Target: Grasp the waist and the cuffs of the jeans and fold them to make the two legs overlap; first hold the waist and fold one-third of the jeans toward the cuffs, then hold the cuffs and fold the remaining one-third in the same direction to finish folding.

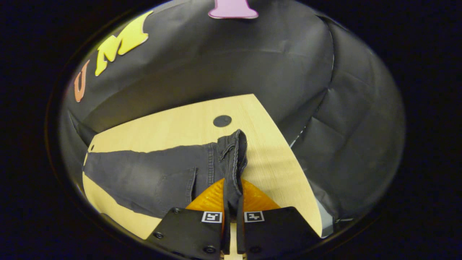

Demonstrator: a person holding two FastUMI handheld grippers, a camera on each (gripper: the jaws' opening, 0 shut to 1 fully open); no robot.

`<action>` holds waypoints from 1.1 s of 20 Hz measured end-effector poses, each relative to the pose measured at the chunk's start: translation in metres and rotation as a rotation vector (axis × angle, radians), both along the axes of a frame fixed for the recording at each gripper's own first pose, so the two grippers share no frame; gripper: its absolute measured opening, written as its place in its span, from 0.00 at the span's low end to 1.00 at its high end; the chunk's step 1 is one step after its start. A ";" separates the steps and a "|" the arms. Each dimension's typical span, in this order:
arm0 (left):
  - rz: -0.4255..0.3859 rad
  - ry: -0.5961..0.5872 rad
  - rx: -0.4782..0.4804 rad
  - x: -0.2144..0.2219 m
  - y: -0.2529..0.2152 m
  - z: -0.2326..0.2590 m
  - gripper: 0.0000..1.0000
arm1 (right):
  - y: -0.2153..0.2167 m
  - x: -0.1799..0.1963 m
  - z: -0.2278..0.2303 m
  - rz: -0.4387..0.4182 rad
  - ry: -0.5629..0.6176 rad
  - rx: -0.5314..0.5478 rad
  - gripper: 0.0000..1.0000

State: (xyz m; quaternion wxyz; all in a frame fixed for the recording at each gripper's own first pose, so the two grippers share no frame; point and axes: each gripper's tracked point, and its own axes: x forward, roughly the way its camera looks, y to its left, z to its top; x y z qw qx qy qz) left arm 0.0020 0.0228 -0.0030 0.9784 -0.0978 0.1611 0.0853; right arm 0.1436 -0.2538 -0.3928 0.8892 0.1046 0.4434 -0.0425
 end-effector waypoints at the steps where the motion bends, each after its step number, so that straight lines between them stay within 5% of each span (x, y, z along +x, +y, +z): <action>1: 0.000 -0.006 0.001 0.000 0.006 0.000 0.99 | 0.001 0.001 0.009 -0.002 -0.025 0.006 0.04; 9: -0.023 -0.044 -0.055 0.009 0.029 -0.006 0.98 | 0.069 0.003 0.103 0.099 -0.143 0.003 0.01; 22: 0.037 -0.048 -0.079 -0.021 0.099 -0.023 0.98 | 0.311 0.023 0.185 0.264 -0.217 0.111 0.00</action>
